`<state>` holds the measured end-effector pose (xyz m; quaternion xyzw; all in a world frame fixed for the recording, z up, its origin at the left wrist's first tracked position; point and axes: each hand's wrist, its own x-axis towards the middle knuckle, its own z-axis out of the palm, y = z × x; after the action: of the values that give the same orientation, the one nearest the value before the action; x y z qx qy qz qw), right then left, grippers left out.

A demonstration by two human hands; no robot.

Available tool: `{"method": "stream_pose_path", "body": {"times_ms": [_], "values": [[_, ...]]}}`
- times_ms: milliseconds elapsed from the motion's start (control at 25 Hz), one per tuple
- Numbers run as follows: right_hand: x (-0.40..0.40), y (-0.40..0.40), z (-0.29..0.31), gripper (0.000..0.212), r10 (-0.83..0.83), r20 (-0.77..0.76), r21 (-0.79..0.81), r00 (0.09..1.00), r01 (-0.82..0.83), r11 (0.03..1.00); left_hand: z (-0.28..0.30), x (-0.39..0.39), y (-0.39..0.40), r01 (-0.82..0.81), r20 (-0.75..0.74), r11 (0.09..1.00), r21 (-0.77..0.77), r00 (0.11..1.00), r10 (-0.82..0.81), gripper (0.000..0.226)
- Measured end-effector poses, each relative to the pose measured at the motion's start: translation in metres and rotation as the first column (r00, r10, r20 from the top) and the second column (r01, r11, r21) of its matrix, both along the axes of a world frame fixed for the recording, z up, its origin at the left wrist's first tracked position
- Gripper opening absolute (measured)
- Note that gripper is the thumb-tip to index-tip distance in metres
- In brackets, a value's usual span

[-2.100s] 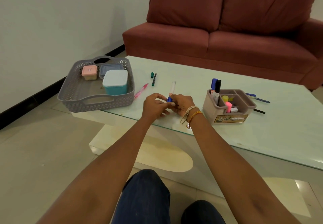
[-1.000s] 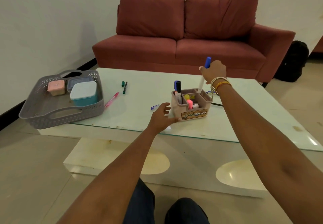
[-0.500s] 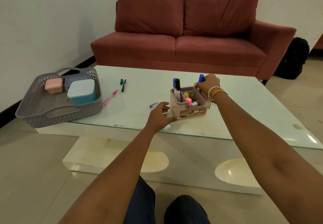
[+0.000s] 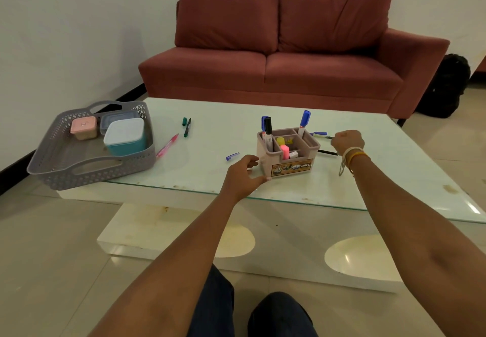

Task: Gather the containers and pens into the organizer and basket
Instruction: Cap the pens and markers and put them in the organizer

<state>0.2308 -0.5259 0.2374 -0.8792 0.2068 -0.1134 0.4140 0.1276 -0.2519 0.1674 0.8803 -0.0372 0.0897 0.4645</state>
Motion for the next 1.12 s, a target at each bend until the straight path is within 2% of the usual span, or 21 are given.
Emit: {"method": "stream_pose_path", "body": {"times_ms": [80,160,280,320,400,480,560,600,720,840,920,1000,1120], "values": [[0.002,0.004,-0.022,0.036,0.155,-0.143,-0.278,0.978,-0.19,0.942,-0.004,-0.003,-0.003,-0.061,0.076,0.998,0.002,0.995,0.061,0.048],[0.002,0.011,-0.036,0.042,0.174,-0.265,-0.422,0.948,-0.276,0.863,-0.005,-0.004,-0.006,-0.076,0.112,0.996,0.048,0.991,0.07,0.041],[0.005,0.014,-0.042,0.031,0.14,-0.175,-0.553,0.975,-0.215,0.805,-0.004,-0.005,-0.006,-0.072,0.121,0.997,0.04,0.99,0.067,0.035],[0.003,0.014,-0.042,0.03,0.154,-0.15,-0.554,0.977,-0.212,0.805,-0.003,-0.006,-0.006,-0.069,0.118,0.997,0.021,0.991,0.066,0.032],[-0.001,0.017,-0.043,0.029,0.149,-0.074,-0.423,0.986,-0.166,0.891,-0.002,-0.009,-0.006,-0.071,0.111,0.997,-0.01,0.991,0.072,0.027],[-0.009,0.023,-0.044,0.026,0.047,0.051,-0.048,0.998,-0.045,0.998,-0.002,-0.013,-0.006,-0.08,0.122,0.997,-0.01,0.989,0.08,0.023],[-0.018,0.029,-0.044,0.028,-0.056,0.158,0.286,0.986,0.008,0.958,-0.002,-0.015,-0.006,-0.081,0.139,0.997,0.007,0.987,0.079,0.016],[-0.021,0.03,-0.043,0.031,-0.074,0.182,0.373,0.98,0.001,0.928,-0.001,-0.015,-0.006,-0.078,0.141,0.997,0.018,0.987,0.075,0.014],[-0.032,0.03,-0.036,0.033,-0.081,0.242,0.458,0.967,-0.04,0.888,0.005,-0.015,-0.005,-0.081,0.136,0.997,0.011,0.988,0.079,0.012],[-0.041,0.033,-0.036,0.021,-0.096,0.367,0.523,0.925,-0.12,0.844,0.005,-0.014,0.001,-0.123,0.141,0.992,-0.023,0.982,0.125,0.014],[-0.049,0.041,-0.033,0.026,-0.113,0.439,0.546,0.891,-0.165,0.822,0.004,-0.017,0.003,-0.133,0.143,0.99,-0.041,0.98,0.137,0.017],[-0.052,0.051,-0.029,0.031,-0.108,0.5,0.515,0.859,-0.195,0.835,0.006,-0.018,0.006,-0.145,0.122,0.986,-0.078,0.981,0.154,0.02],[-0.058,0.062,-0.009,0.029,-0.023,0.591,0.377,0.807,-0.251,0.891,0.006,-0.015,0.008,-0.147,0.094,0.981,-0.124,0.983,0.159,0.019]]}}
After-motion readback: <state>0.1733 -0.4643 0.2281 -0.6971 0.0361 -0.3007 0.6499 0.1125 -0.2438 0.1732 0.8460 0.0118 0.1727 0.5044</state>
